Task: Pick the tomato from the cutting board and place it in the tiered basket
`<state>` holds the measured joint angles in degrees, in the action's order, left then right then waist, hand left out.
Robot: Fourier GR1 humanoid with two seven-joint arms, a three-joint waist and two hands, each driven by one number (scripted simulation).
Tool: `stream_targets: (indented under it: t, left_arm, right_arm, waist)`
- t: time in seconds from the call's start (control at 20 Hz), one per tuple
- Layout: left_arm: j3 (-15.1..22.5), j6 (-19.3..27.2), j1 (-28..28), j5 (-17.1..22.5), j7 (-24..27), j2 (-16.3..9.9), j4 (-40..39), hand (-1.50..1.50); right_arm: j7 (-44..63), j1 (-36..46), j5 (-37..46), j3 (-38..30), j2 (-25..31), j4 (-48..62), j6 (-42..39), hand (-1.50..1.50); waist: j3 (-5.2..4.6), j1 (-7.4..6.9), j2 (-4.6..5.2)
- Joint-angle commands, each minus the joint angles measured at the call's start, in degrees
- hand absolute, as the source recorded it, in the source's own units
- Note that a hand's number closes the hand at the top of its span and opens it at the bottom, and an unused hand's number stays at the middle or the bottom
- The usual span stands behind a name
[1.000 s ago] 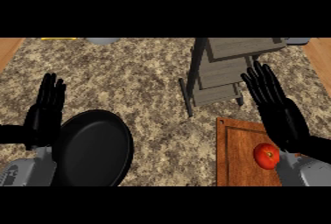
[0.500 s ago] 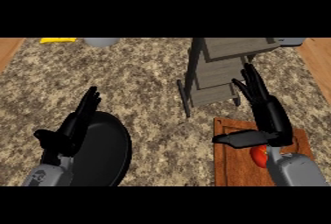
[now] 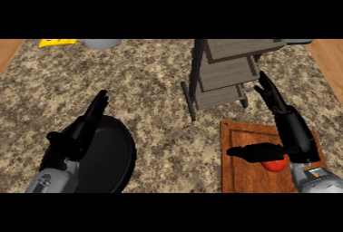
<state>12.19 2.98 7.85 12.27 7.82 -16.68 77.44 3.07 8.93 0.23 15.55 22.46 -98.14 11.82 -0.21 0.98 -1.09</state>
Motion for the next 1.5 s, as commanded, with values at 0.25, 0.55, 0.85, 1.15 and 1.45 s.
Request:
stream_targets:
  t: [0.25, 0.55, 0.85, 1.15, 1.45]
  left_arm:
    - [0.2, -0.7, -2.0, -0.3, 0.1, -0.3, -1.1, 0.00]
    - [0.7, -0.9, -1.1, -0.5, -0.4, 0.6, -0.3, 0.00]
    - [0.6, -0.5, -0.9, -1.4, -3.1, 1.3, 2.3, 0.00]
    - [0.7, -2.5, -2.8, -2.1, 1.5, 2.7, -1.8, 0.00]
    - [0.4, -0.7, -0.4, -3.0, -1.3, 4.0, -0.1, 0.00]
  right_arm:
    - [24.2, 2.2, 13.6, 4.9, 26.2, -7.0, -17.2, -1.50]
    - [40.9, 5.6, 9.8, 9.0, 33.6, -19.1, -33.4, -1.50]
    - [61.9, 8.8, 3.1, 9.5, 28.3, -28.7, -38.6, -1.50]
    - [63.5, 5.0, 10.5, 9.3, 27.1, -30.9, -32.7, -1.50]
    - [64.4, 2.7, 20.9, 17.6, 24.6, -23.6, -33.0, -1.50]
  waist:
    - [-0.54, 0.69, 0.38]
    - [-0.19, -0.23, 0.66]
    - [0.10, -1.16, 0.98]
    - [0.14, -0.75, 0.97]
    - [0.15, -1.26, 1.18]
